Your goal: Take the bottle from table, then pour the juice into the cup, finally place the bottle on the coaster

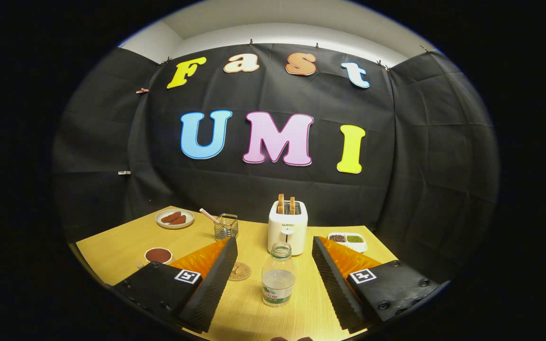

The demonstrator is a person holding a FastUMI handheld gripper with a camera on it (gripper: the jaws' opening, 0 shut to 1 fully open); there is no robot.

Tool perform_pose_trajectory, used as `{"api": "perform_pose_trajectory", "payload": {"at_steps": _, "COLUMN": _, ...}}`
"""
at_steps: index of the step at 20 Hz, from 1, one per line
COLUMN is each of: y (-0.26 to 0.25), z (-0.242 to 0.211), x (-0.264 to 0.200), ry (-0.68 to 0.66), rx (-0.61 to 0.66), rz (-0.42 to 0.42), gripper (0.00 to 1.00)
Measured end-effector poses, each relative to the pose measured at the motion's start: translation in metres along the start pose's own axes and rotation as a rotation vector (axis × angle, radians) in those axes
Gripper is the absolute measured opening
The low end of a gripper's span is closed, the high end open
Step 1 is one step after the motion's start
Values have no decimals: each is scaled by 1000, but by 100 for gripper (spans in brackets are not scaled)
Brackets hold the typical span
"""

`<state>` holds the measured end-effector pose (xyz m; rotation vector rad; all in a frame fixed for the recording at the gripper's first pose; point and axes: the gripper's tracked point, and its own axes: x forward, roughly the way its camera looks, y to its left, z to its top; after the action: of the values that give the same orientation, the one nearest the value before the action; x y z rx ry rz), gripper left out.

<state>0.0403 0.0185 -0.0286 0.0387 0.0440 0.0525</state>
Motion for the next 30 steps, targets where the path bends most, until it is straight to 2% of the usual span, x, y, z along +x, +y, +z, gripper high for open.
{"api": "perform_pose_trajectory", "payload": {"at_steps": 10, "y": -1, "z": -20, "x": 17, "ry": 24, "rx": 17, "rz": 4, "gripper": 97}}
{"api": "perform_pose_trajectory", "payload": {"at_steps": 30, "y": -8, "z": -115, "x": 55, "ry": 126, "rx": 29, "rz": 17, "gripper": 98}}
